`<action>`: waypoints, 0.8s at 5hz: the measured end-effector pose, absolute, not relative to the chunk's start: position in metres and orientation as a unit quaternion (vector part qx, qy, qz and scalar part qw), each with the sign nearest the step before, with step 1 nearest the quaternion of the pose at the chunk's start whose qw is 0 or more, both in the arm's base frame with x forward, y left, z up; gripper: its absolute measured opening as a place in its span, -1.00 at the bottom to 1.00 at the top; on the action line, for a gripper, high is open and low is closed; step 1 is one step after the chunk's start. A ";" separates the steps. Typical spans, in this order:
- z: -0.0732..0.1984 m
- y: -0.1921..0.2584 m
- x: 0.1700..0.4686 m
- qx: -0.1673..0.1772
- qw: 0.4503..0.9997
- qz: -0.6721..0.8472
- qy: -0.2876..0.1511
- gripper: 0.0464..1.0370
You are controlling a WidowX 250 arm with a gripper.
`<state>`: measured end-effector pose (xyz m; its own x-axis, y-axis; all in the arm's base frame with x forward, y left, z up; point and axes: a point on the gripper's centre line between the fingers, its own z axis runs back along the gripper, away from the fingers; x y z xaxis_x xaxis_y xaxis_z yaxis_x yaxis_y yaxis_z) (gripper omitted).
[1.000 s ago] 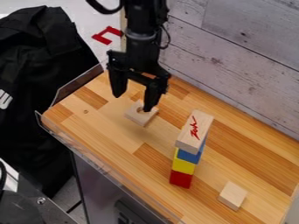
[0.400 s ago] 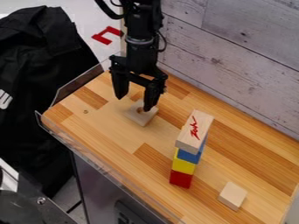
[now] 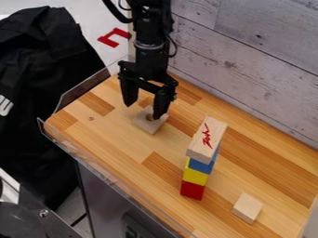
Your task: Move the block with a punch hole on top of the tower
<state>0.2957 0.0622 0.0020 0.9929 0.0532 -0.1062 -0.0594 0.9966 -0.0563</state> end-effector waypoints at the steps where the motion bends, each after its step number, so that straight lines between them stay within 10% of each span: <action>1: -0.004 0.056 0.294 -0.032 0.998 0.021 0.056 0.92; 4: -0.023 0.058 0.291 -0.024 0.997 0.040 0.070 0.92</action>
